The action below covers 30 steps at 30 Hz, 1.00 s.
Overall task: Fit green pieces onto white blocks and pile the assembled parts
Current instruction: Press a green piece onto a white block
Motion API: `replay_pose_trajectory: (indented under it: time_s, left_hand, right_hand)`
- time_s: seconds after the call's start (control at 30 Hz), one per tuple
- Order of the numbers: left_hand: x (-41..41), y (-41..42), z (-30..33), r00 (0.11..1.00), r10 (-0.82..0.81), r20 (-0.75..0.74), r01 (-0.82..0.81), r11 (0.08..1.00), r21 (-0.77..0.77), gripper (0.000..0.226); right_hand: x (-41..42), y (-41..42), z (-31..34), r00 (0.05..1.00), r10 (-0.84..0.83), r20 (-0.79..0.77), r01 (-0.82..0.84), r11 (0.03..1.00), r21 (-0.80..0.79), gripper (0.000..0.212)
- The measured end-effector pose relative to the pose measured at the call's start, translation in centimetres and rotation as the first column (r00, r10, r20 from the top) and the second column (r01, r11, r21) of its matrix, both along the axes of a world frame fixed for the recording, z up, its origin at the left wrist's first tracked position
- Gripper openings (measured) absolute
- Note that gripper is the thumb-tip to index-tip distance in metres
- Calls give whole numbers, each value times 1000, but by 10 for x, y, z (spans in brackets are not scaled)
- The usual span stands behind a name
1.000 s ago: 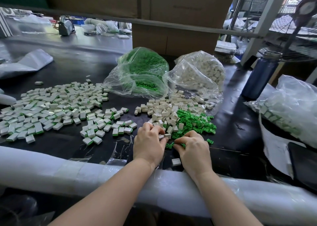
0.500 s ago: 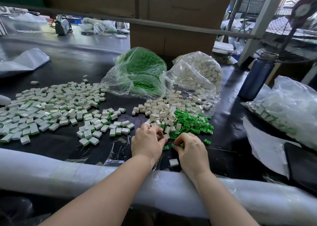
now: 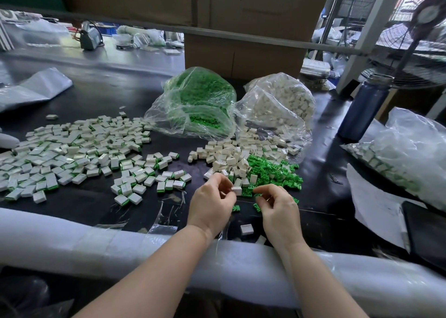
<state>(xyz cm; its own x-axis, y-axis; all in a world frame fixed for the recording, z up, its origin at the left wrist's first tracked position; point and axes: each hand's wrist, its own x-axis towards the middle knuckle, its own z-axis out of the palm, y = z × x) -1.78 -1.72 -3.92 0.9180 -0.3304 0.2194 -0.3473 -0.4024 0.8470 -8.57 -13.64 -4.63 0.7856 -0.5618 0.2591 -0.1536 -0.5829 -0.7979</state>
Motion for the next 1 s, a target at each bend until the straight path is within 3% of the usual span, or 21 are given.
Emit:
replay_pose_trajectory:
  time_s: [0.1, 0.23, 0.63, 0.87, 1.0]
  left_hand:
    - [-2, 1, 1, 992, -74, -98, 74, 997, -2, 10]
    - [-1, -1, -2, 985, -171, -30, 174, 977, 122, 8]
    - [-1, -1, -3, 962, -263, -73, 262, 965, -22, 11]
    - [2, -1, -7, 958, -275, -82, 276, 961, -1, 15]
    - [2, -1, -8, 939, -309, -153, 297, 950, -96, 25]
  right_hand:
    - [-1, -1, -1, 1000, 0, 22, -1, 999, 50, 19]
    - [-2, -2, -2, 999, -12, 39, 8, 996, 89, 19]
    - [-3, -3, 0, 992, 33, 118, -57, 976, 209, 20]
    - [-4, -3, 3, 986, 40, 164, -86, 954, 286, 23]
    - [-6, -4, 7, 978, 66, 196, -126, 941, 314, 20]
